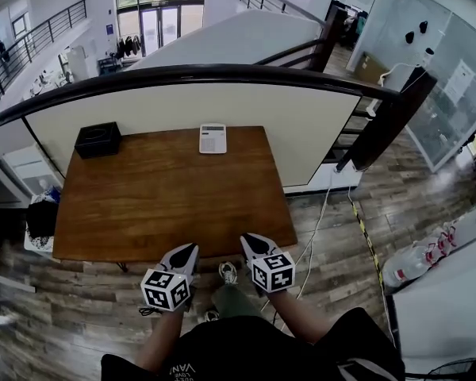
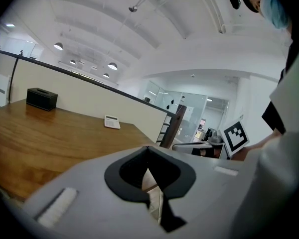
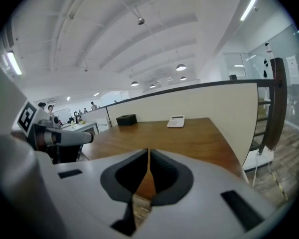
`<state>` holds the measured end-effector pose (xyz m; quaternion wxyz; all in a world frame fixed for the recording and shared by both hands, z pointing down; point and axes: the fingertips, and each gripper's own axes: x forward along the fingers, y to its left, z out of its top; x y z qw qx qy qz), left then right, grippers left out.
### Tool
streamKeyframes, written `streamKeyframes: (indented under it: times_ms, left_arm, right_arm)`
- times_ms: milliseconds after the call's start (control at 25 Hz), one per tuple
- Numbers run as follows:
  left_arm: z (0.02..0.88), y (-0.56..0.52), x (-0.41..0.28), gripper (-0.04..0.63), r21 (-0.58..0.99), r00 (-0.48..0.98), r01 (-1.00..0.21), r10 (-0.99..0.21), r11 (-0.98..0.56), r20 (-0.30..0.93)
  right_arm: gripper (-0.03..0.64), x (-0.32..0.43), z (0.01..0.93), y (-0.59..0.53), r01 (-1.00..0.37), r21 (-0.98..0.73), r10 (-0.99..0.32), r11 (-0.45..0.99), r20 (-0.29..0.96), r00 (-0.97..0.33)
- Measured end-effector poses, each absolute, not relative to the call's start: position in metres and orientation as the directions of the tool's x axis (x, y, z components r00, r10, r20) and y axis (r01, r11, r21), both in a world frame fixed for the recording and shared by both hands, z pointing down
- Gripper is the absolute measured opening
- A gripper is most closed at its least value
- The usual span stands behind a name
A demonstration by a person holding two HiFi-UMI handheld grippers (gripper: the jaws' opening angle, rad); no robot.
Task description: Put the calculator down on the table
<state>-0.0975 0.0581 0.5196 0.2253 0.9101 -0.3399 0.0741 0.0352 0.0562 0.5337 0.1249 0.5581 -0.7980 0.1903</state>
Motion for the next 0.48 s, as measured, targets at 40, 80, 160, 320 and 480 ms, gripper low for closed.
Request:
streamKeyframes:
  times_ms: [40, 80, 160, 320, 480]
  left_arm:
    - [0.52, 0.06, -0.099, 0.011, 0.362, 0.755, -0.655, -0.589, -0.663, 0.288]
    - [0.52, 0.062, -0.101, 0.012, 0.364, 0.752, -0.659, -0.593, -0.658, 0.289]
    - [0.522, 0.066, -0.105, 0.012, 0.366, 0.745, -0.667, -0.6, -0.65, 0.292]
    - [0.525, 0.071, -0.113, 0.012, 0.364, 0.733, -0.679, -0.614, -0.637, 0.291]
    - [0.526, 0.074, -0.117, 0.011, 0.36, 0.726, -0.687, -0.621, -0.631, 0.296]
  right_arm:
    - [0.026, 0.034, 0.534, 0.058, -0.937, -0.162, -0.841, 0.309, 0.413, -0.349]
    - [0.025, 0.032, 0.533, 0.06, -0.936, -0.161, -0.84, 0.313, 0.414, -0.352]
    - [0.025, 0.031, 0.533, 0.061, -0.935, -0.156, -0.839, 0.319, 0.413, -0.355]
    - [0.023, 0.029, 0.534, 0.063, -0.934, -0.151, -0.84, 0.323, 0.409, -0.357]
    - [0.023, 0.029, 0.536, 0.065, -0.933, -0.147, -0.836, 0.328, 0.414, -0.359]
